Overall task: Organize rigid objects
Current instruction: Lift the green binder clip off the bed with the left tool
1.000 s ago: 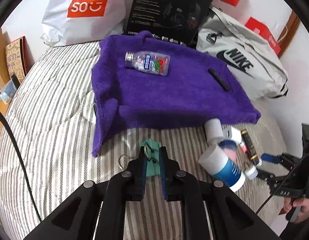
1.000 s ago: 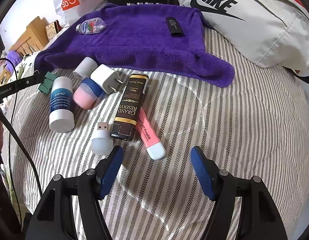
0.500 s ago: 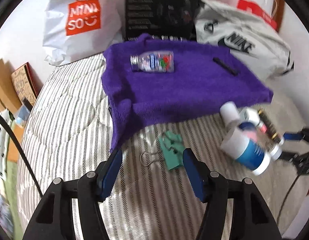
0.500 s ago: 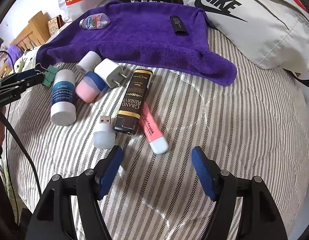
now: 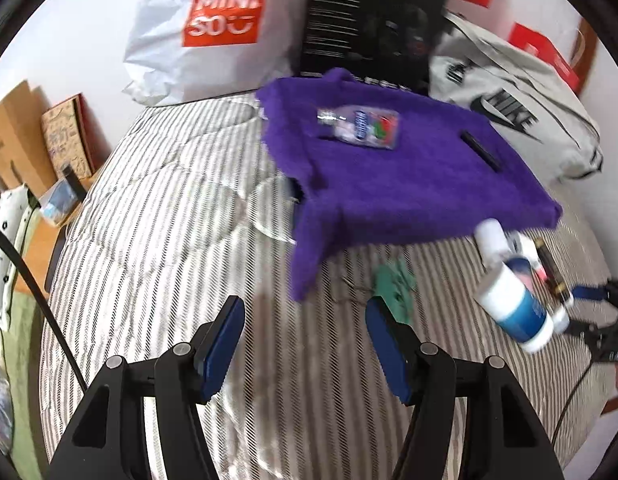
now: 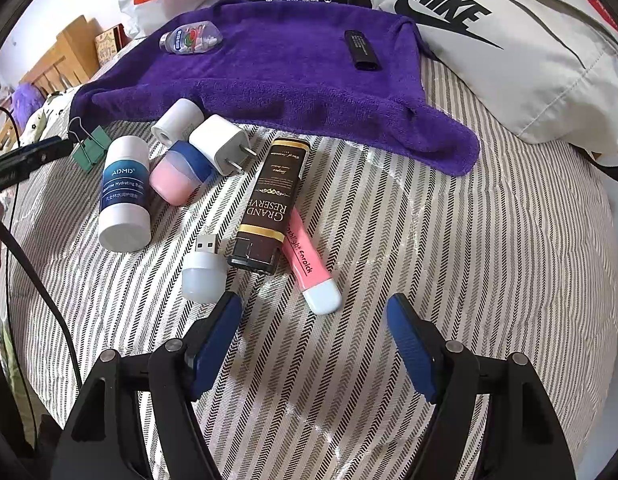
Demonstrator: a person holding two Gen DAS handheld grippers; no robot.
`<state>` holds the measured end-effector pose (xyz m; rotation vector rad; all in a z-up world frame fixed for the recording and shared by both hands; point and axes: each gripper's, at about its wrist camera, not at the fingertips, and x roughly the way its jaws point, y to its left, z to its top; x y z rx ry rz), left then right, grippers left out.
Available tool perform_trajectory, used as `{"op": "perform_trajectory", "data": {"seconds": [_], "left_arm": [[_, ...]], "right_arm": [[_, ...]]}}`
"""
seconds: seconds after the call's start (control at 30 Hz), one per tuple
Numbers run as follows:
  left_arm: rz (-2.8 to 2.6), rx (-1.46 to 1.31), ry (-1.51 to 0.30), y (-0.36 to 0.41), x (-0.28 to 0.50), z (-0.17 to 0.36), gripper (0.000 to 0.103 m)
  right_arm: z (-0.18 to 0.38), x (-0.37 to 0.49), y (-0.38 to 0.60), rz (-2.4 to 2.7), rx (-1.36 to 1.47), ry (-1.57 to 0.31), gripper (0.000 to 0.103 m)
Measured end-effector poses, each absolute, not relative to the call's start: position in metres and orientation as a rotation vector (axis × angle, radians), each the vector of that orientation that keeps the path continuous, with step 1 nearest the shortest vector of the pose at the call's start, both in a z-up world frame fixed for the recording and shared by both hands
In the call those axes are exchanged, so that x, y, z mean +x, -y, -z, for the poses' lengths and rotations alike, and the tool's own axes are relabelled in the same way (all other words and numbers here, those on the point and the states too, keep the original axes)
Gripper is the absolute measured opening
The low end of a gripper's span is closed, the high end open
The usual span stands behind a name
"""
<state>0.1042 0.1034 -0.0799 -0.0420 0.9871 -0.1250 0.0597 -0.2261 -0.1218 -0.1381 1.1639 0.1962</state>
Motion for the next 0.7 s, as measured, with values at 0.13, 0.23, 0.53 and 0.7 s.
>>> {"op": "perform_trajectory", "data": {"seconds": [0.13, 0.23, 0.53, 0.7], "left_arm": [[0.098, -0.086, -1.020, -0.108, 0.117, 0.090, 0.061], [0.133, -0.044, -1.016, -0.091, 0.113, 0.092, 0.061], [0.289, 0.094, -1.030, -0.028, 0.088, 0.086, 0.061], [0.328, 0.100, -0.980, -0.024, 0.084, 0.075, 0.061]], "right_arm": [[0.123, 0.061, 0.227, -0.199, -0.135, -1.167, 0.075], [0.123, 0.061, 0.227, -0.202, -0.139, -1.165, 0.075], [0.123, 0.057, 0.228, -0.206, -0.132, -1.159, 0.075], [0.123, 0.054, 0.230, -0.209, -0.129, -1.158, 0.075]]}}
